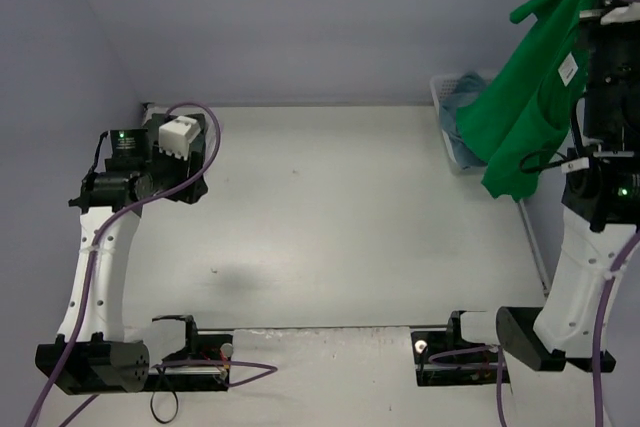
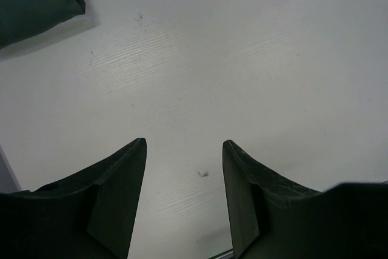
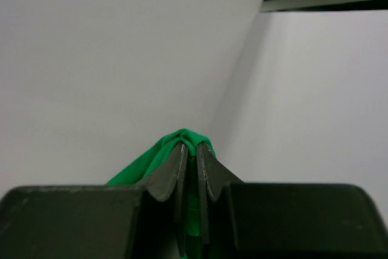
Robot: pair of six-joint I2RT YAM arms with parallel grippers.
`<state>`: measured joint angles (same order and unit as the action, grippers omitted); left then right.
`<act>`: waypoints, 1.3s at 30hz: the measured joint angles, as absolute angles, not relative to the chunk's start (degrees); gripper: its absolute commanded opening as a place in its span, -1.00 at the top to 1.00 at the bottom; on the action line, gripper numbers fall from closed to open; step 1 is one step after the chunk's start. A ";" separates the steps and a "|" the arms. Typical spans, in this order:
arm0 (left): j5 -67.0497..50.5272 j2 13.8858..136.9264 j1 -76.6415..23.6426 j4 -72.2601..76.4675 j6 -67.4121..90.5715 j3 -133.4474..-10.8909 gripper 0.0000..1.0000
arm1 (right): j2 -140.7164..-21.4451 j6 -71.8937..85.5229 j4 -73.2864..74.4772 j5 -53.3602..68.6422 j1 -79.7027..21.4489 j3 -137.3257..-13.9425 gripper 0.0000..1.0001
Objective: Fold and stack the t-shirts
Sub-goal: Move the tshirt to the center of the board
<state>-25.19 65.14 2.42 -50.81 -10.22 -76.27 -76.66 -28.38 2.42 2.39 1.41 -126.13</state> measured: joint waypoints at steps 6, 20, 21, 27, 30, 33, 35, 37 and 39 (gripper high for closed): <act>-25.17 63.09 2.48 -50.74 -10.22 -73.49 0.03 | -70.17 -20.36 7.62 11.31 1.41 -125.91 1.00; -25.52 60.51 4.34 -50.33 -9.78 -71.33 0.03 | -67.09 -10.94 25.76 37.19 1.96 -112.84 1.00; -25.54 60.45 4.49 -50.33 -9.78 -71.13 0.03 | -67.96 -11.18 26.57 37.54 1.96 -111.59 1.00; -25.69 60.29 4.93 -49.98 -9.76 -69.69 0.03 | -68.25 -12.99 28.67 35.81 2.17 -100.40 1.00; -26.06 60.29 5.02 -49.89 -9.72 -69.45 0.03 | -67.72 -14.28 28.91 31.79 2.07 -97.08 1.00; -26.72 60.16 5.13 -49.76 -9.58 -69.43 0.03 | -68.79 -16.34 28.38 26.52 1.08 -96.18 1.00; -27.24 59.88 5.30 -49.23 -9.52 -68.97 0.03 | -69.21 -17.82 27.27 23.20 -0.19 -93.82 1.00; -27.44 59.40 5.39 -49.06 -9.39 -68.05 0.03 | -69.34 -19.20 26.50 19.86 -3.18 -89.84 1.00; -27.66 58.74 5.45 -48.99 -9.30 -67.13 0.03 | -69.34 -20.27 25.93 15.79 -8.36 -84.64 1.00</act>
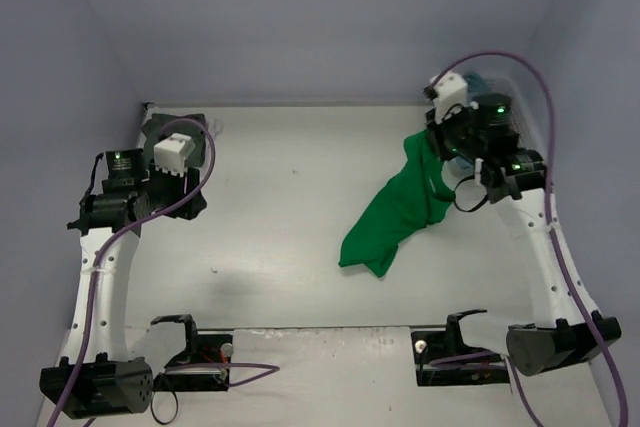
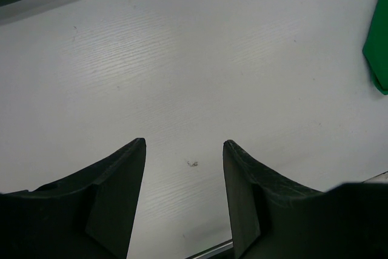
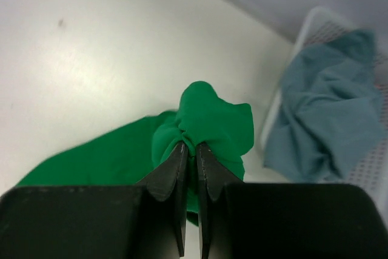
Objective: Fold and stack the t-shirts
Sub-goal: Move the tshirt to the center of the board
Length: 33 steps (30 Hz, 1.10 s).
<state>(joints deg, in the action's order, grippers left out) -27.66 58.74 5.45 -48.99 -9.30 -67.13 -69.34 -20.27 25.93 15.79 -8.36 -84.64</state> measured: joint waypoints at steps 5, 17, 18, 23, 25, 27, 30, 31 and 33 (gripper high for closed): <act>-28.82 57.10 5.54 -48.60 -8.88 -65.67 0.04 | -70.63 -21.10 27.38 10.94 -20.56 -78.83 1.00; -34.57 56.95 5.65 -47.27 -8.27 -64.82 0.05 | -60.36 -20.99 28.23 19.99 -21.52 -85.54 1.00; -35.48 57.10 5.65 -46.98 -8.16 -64.82 0.07 | -59.24 -20.93 27.92 20.62 -21.06 -86.02 1.00; -41.71 62.17 4.67 -46.17 -6.61 -66.02 0.22 | -56.38 -20.45 27.16 19.51 -19.86 -86.98 1.00; -43.16 66.76 1.87 -46.89 -6.44 -69.45 0.24 | -56.58 -20.51 27.00 17.52 -19.86 -86.76 1.00; -43.81 70.89 -2.35 -47.68 -6.70 -74.02 0.24 | -57.23 -20.75 26.57 14.81 -19.86 -85.89 1.00; -44.66 74.96 -8.60 -48.51 -7.14 -80.25 0.20 | -59.02 -21.28 25.41 9.98 -19.84 -84.09 1.00; -45.06 75.96 -10.35 -48.88 -7.31 -82.32 0.15 | -60.03 -21.37 25.04 8.51 -19.84 -83.61 1.00; -45.63 77.76 -12.86 -50.37 -7.75 -86.70 0.05 | -62.48 -21.52 24.58 6.07 -19.84 -83.24 1.00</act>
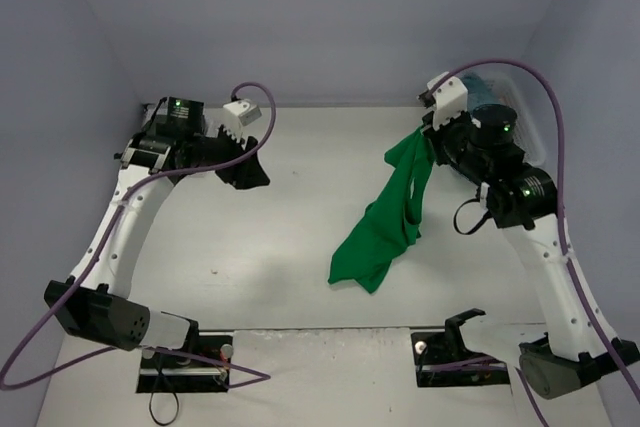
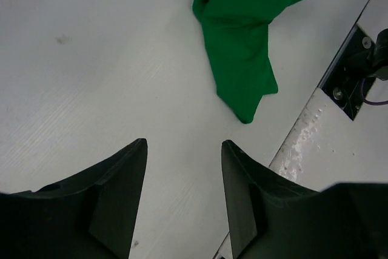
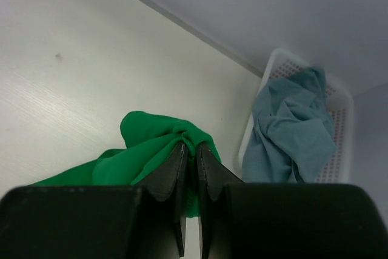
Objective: Fold and stack the t-shirts
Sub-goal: Move the tshirt to the center of the board
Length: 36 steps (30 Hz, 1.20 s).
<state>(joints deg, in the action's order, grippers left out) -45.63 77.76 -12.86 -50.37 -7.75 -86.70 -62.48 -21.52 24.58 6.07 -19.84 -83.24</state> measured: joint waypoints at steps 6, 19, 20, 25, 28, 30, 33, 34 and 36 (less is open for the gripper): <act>-44.93 83.92 -21.32 -51.99 -10.17 -94.26 -0.11 | -69.97 -21.56 23.35 -0.71 -19.05 -84.93 1.00; -31.27 105.01 -47.68 -52.53 -15.33 -105.51 -0.24 | -80.47 -20.84 21.50 -5.43 -17.82 -94.08 1.00; -29.67 105.36 -48.80 -50.54 -14.92 -105.69 -0.25 | -80.90 -20.64 21.50 -5.67 -17.52 -94.11 1.00; -20.95 104.68 -51.79 -35.44 -11.38 -102.08 -0.29 | -83.11 -19.33 21.76 -6.46 -14.70 -96.03 1.00; -15.44 104.71 -52.45 -27.90 -8.14 -99.59 -0.30 | -84.31 -18.65 21.69 -7.18 -12.78 -98.10 1.00; -11.77 105.23 -52.97 -25.02 -5.37 -99.50 -0.30 | -84.60 -18.26 21.71 -7.55 -11.92 -98.76 1.00; -7.66 107.33 -55.02 -21.50 -1.08 -101.16 -0.37 | -84.73 -17.80 21.76 -8.12 -11.22 -99.37 1.00; -6.68 108.79 -55.88 -20.91 0.36 -102.83 -0.37 | -84.82 -17.61 21.78 -8.19 -11.22 -99.63 1.00; -5.65 112.86 -57.87 -19.31 2.96 -107.33 -0.37 | -85.12 -17.23 21.85 -8.12 -11.22 -100.09 1.00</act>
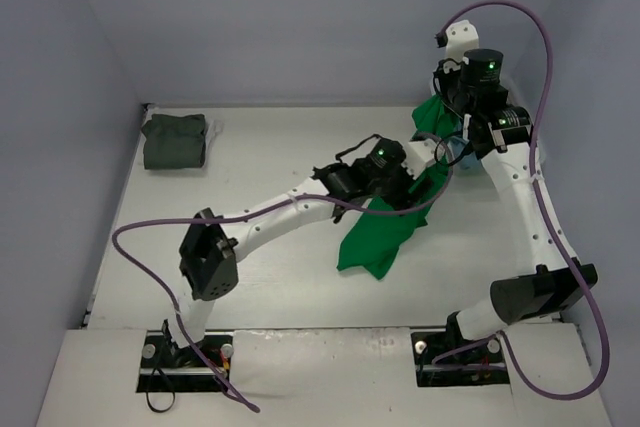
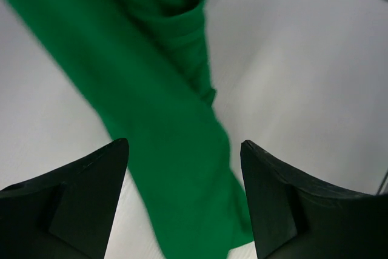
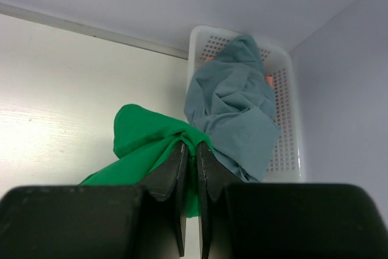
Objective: Fold and stack the t-shirts
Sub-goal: Move the tshirt to the center of the board
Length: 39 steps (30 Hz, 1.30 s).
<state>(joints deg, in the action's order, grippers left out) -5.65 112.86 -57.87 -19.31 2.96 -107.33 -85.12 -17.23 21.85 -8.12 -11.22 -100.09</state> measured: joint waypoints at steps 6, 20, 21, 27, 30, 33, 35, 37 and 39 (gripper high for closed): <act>-5.50 122.48 -63.31 -18.98 7.88 -117.47 -0.37 | -85.34 -16.25 22.33 -6.52 -11.22 -100.18 1.00; 16.91 137.86 -69.91 -15.20 -0.45 -134.67 -0.39 | -85.30 -14.79 23.05 -2.96 -11.16 -100.18 1.00; 19.03 139.31 -69.91 -14.06 -2.79 -135.39 -0.38 | -85.25 -14.76 23.31 -2.63 -11.14 -100.16 1.00; 28.05 145.82 -69.91 -8.84 -13.50 -136.40 -0.36 | -84.49 -14.72 24.05 -1.41 -10.72 -100.05 1.00; 30.76 147.50 -69.91 -7.11 -17.76 -136.40 -0.34 | -84.25 -14.55 24.18 -1.06 -10.50 -99.98 1.00; 32.99 147.87 -69.91 -4.73 -21.39 -136.38 -0.27 | -84.09 -14.37 24.32 -0.99 -10.44 -99.66 1.00; 34.35 147.87 -69.91 -2.13 -24.05 -136.38 -0.26 | -83.99 -14.33 24.34 -0.97 -10.39 -99.33 1.00; 35.44 147.87 -69.95 0.25 -26.55 -136.25 -0.26 | -83.99 -14.35 24.34 -0.82 -10.17 -99.13 1.00; 36.32 147.72 -70.04 2.42 -28.53 -135.52 -0.25 | -83.99 -14.35 24.40 -0.80 -9.87 -99.09 1.00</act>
<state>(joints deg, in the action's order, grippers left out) 36.32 147.72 -70.04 2.42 -28.53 -135.52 -83.99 -14.35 24.40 -0.80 -9.87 -99.09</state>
